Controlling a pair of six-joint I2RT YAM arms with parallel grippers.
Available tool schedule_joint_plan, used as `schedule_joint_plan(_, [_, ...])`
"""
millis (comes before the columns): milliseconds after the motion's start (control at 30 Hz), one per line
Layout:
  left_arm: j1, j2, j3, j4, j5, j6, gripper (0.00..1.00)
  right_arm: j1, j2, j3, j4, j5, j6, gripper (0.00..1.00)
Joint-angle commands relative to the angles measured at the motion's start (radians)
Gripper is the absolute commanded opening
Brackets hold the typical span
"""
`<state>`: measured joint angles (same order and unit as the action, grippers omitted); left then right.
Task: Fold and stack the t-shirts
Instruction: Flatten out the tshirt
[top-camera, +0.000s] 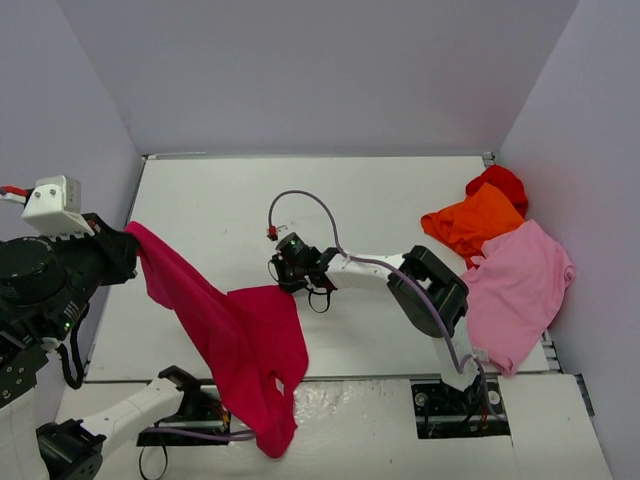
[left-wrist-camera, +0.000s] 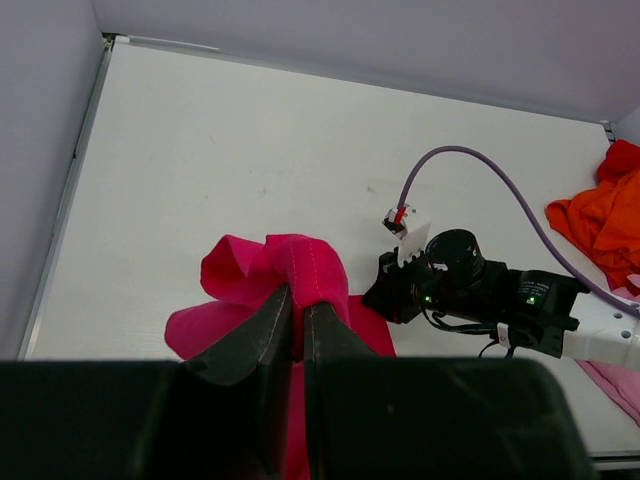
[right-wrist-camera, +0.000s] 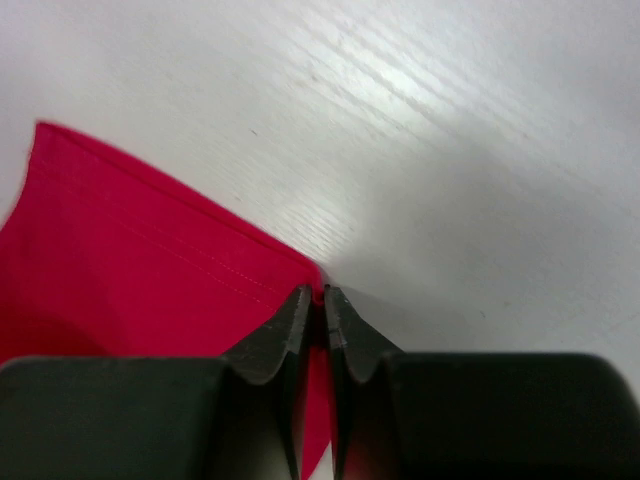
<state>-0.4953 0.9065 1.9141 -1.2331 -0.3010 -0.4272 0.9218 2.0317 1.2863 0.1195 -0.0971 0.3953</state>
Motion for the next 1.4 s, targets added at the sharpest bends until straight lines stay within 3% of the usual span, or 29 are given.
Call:
schedule_joint_plan(0, [0.0,0.0,0.005,0.053,-0.03,0.014,0.0,-0.001,-0.055,-0.065,-0.114,0.083,-0.007,0.0])
schedule_joint_plan(133, [0.0,0.0,-0.019,0.068,-0.053,0.026,0.0,-0.025,-0.123,-0.062,-0.161,0.141,-0.019,0.0])
schedule_joint_plan(300, [0.0,0.011,-0.051,0.113,-0.113,0.052,0.0,-0.142,-0.212,0.037,-0.219,0.179,-0.057,0.0])
schedule_joint_plan(767, [0.001,-0.007,-0.087,0.325,-0.25,0.128,0.0,-0.554,-0.477,0.554,-0.437,0.233,-0.199,0.0])
schedule_joint_plan(967, [0.0,-0.046,-0.082,0.376,-0.334,0.155,0.0,-0.641,-0.512,0.74,-0.485,0.322,-0.265,0.0])
schedule_joint_plan(1367, [0.0,-0.084,-0.16,0.386,-0.403,0.174,0.0,-0.705,-0.591,0.74,-0.489,0.476,-0.294,0.0])
